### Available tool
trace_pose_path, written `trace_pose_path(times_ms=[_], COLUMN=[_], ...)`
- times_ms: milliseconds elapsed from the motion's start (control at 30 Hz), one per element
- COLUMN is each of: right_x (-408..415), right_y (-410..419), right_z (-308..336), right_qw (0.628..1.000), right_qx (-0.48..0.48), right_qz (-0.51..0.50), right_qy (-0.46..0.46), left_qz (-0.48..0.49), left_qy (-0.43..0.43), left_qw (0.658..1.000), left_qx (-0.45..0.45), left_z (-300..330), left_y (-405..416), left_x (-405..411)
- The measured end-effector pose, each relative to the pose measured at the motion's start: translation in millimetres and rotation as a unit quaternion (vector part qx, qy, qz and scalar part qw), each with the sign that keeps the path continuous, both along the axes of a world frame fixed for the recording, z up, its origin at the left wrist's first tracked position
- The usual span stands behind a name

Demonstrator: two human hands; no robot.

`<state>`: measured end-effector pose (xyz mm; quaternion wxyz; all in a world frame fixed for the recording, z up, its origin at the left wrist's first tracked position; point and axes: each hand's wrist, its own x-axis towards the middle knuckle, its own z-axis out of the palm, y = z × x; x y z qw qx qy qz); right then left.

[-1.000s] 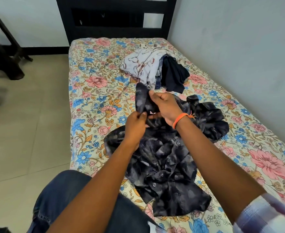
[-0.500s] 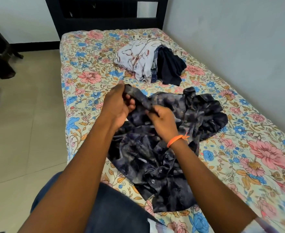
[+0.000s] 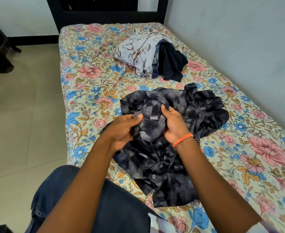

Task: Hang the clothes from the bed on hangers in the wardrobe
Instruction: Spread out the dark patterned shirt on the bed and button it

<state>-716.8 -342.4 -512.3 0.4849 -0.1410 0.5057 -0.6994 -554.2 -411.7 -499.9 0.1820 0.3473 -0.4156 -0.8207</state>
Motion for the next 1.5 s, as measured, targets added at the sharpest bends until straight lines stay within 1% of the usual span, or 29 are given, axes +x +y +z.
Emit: trace_pose_path(times_ms=[33,67,100,133,167,200,300,333,367,400,433,500,533,633,667,767,833,900,933,967,1033,1100,1167,1200,1267,1333,1367,1433,1500], right_x=[1,3,4,3,2,0,-15,-25,-37,-51,-64,-83,-88,-74,-65,-23,7,36,46,54,64,68,71,75,84,97,105,122,140], right_y=[2,6,9,13,19,27,52,61,68,75,80,86,87,77,71,49,36,23,17,12,-2,-17,-31,-40,-50,-51,-49,-39,-23], right_z=[-2,-2,-1,0,0,-1,-8,-11,-14,-16,-16,-13,-12,-7,-7,-6,-8,-20,-30,-37,-50,-54,-45,-37,-17,2,11,36,68], right_qw=[1.0,0.998,0.994,0.985,0.974,0.964,0.937,0.919,0.895,0.867,0.838,0.792,0.787,0.799,0.804,0.81,0.808,0.798,0.793,0.785,0.757,0.721,0.683,0.68,0.707,0.768,0.787,0.799,0.79], right_qx=[0.012,0.031,0.065,0.099,0.126,0.142,0.159,0.176,0.199,0.224,0.251,0.296,0.298,0.265,0.243,0.203,0.208,0.245,0.266,0.284,0.332,0.392,0.452,0.476,0.503,0.478,0.478,0.505,0.54], right_qz=[0.008,0.025,0.042,0.056,0.063,0.057,-0.014,-0.048,-0.086,-0.117,-0.137,-0.141,-0.137,-0.099,-0.079,-0.034,0.017,0.068,0.085,0.092,0.069,0.049,0.072,0.084,0.106,0.115,0.099,0.027,-0.054], right_qy=[0.011,0.038,0.08,0.126,0.176,0.218,0.31,0.348,0.391,0.43,0.466,0.515,0.523,0.53,0.537,0.548,0.552,0.547,0.541,0.543,0.558,0.569,0.57,0.551,0.486,0.41,0.377,0.324,0.287], left_qz=[0.013,0.031,0.046,0.06,0.077,0.092,0.102,0.092,0.08,0.067,0.05,0.002,-0.023,-0.052,-0.045,-0.025,-0.041,-0.04,-0.035,-0.03,-0.045,-0.095,-0.154,-0.19,-0.285,-0.362,-0.382,-0.387,-0.375], left_qy=[-0.022,-0.071,-0.146,-0.228,-0.304,-0.36,-0.477,-0.503,-0.509,-0.5,-0.487,-0.461,-0.442,-0.364,-0.343,-0.312,-0.297,-0.275,-0.261,-0.248,-0.226,-0.201,-0.192,-0.199,-0.212,-0.199,-0.194,-0.19,-0.199], left_qw=[0.999,0.994,0.974,0.936,0.884,0.837,0.732,0.699,0.677,0.666,0.661,0.663,0.675,0.739,0.753,0.772,0.768,0.766,0.771,0.781,0.796,0.799,0.812,0.822,0.836,0.841,0.844,0.858,0.868], left_qx=[-0.025,-0.079,-0.167,-0.262,-0.346,-0.401,-0.476,-0.5,-0.525,-0.55,-0.569,-0.59,-0.591,-0.565,-0.561,-0.553,-0.566,-0.579,-0.579,-0.573,-0.559,-0.559,-0.529,-0.498,-0.418,-0.349,-0.323,-0.28,-0.258], left_z=[-4,-8,-12,-17,-21,-24,-33,-33,-34,-32,-31,-31,-30,-22,-16,11,30,43,45,44,31,10,-10,-18,-22,-7,6,53,111], left_y=[0,-1,-3,-5,-6,-6,3,9,14,20,25,34,39,53,54,38,13,-21,-39,-56,-90,-121,-138,-144,-139,-122,-117,-111,-108], left_x=[1,3,5,8,11,14,21,21,19,16,12,4,2,-1,1,13,29,50,61,70,88,97,99,98,93,90,90,96,103])
